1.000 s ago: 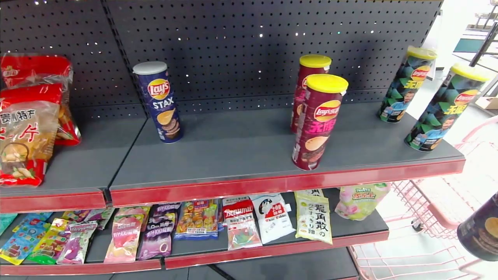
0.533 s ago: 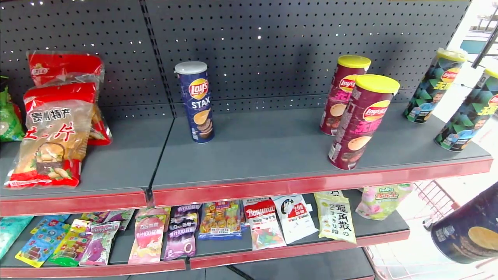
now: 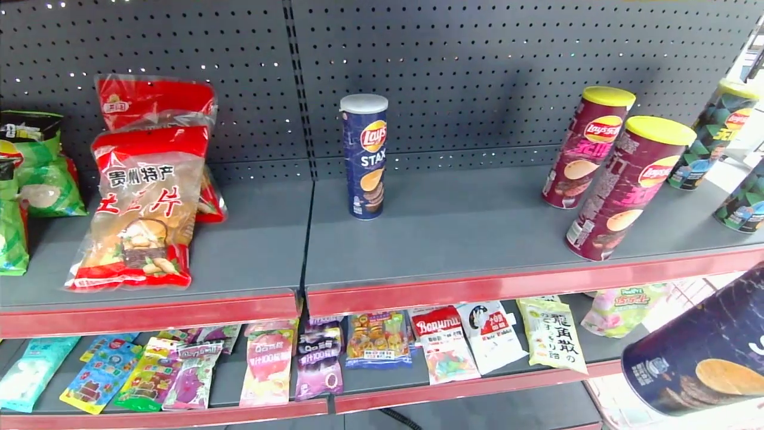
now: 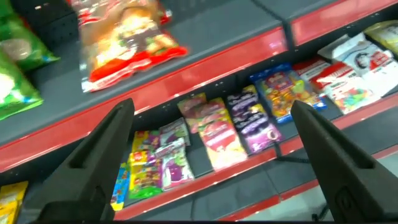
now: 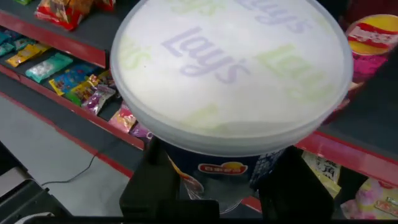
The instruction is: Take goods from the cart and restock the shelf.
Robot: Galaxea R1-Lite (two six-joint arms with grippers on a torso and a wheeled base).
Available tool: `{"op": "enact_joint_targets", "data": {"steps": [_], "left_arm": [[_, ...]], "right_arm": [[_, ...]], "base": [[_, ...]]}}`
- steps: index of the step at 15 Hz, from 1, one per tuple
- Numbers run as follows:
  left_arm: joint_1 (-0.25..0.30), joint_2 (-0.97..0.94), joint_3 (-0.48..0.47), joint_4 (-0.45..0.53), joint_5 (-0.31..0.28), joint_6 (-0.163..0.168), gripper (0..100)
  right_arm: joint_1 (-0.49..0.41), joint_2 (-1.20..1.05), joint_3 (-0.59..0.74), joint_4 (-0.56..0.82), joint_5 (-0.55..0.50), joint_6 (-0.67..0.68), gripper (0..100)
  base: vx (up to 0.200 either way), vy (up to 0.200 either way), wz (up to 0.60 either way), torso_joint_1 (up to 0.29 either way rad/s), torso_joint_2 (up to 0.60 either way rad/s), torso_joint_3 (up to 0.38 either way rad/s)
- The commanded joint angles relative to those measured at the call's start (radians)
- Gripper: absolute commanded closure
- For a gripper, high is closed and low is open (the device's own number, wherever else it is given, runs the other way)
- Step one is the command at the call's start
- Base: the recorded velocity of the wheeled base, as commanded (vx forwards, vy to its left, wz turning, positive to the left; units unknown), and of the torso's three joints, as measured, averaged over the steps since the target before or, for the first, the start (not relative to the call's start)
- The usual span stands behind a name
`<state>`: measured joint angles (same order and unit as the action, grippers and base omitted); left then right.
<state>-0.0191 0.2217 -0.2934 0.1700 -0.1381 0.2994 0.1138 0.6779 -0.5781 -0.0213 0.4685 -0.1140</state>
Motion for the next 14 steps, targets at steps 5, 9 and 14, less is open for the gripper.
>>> {"op": "enact_joint_targets", "data": {"steps": [5, 9, 14], "left_arm": [[-0.004, 0.021, -0.01, 0.0, 0.003, 0.0, 0], [-0.004, 0.028, -0.01, 0.0, 0.003, 0.001, 0], [-0.004, 0.027, -0.01, 0.0, 0.002, 0.003, 0]], "right_arm": [[0.078, 0.011, -0.008, 0.0, -0.002, -0.024, 100], [0.118, 0.026, -0.017, 0.001, -0.005, -0.038, 100], [0.127, 0.026, -0.017, 0.001, -0.005, -0.042, 100]], "base": [[0.0, 0.0, 0.0, 0.0, 0.0, 0.0], [0.2, 0.0, 0.0, -0.006, 0.0, 0.004], [0.08, 0.0, 0.0, 0.005, 0.0, 0.001]]}}
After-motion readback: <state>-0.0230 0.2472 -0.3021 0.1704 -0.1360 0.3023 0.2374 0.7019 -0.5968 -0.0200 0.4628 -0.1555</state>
